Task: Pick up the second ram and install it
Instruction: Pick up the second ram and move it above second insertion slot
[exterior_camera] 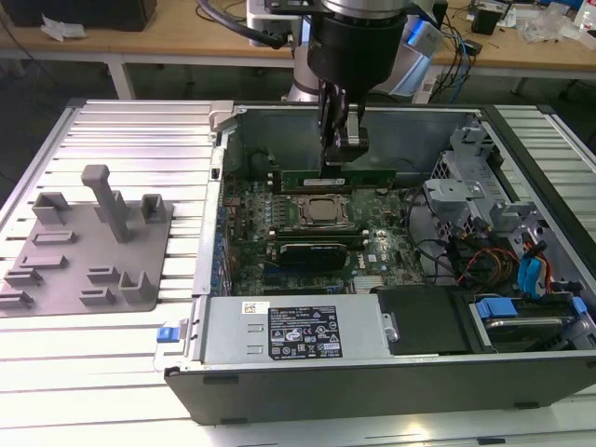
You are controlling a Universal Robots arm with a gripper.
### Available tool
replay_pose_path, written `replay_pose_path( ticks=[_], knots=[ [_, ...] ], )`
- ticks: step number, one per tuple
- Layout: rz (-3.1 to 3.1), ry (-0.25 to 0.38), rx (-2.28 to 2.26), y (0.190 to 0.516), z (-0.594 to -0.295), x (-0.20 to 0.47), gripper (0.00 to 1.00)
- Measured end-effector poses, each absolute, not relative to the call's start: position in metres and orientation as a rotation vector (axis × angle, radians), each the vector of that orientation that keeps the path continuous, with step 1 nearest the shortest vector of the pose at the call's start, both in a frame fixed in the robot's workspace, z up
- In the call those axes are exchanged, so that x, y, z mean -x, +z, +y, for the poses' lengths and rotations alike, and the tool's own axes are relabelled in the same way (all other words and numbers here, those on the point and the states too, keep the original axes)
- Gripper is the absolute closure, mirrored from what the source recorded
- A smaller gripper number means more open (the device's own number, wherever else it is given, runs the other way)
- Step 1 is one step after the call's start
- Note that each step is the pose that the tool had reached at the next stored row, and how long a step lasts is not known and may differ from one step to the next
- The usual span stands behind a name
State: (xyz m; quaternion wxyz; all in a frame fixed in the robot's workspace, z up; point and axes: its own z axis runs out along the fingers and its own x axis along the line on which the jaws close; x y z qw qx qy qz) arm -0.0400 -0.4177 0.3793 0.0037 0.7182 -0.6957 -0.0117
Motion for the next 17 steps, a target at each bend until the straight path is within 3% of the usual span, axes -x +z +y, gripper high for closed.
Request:
replay_pose_path(
  ticks=[17],
  knots=[
    [-2.195,-0.038,-2.238,0.36,-0.387,0.04,0.91]
  ],
)
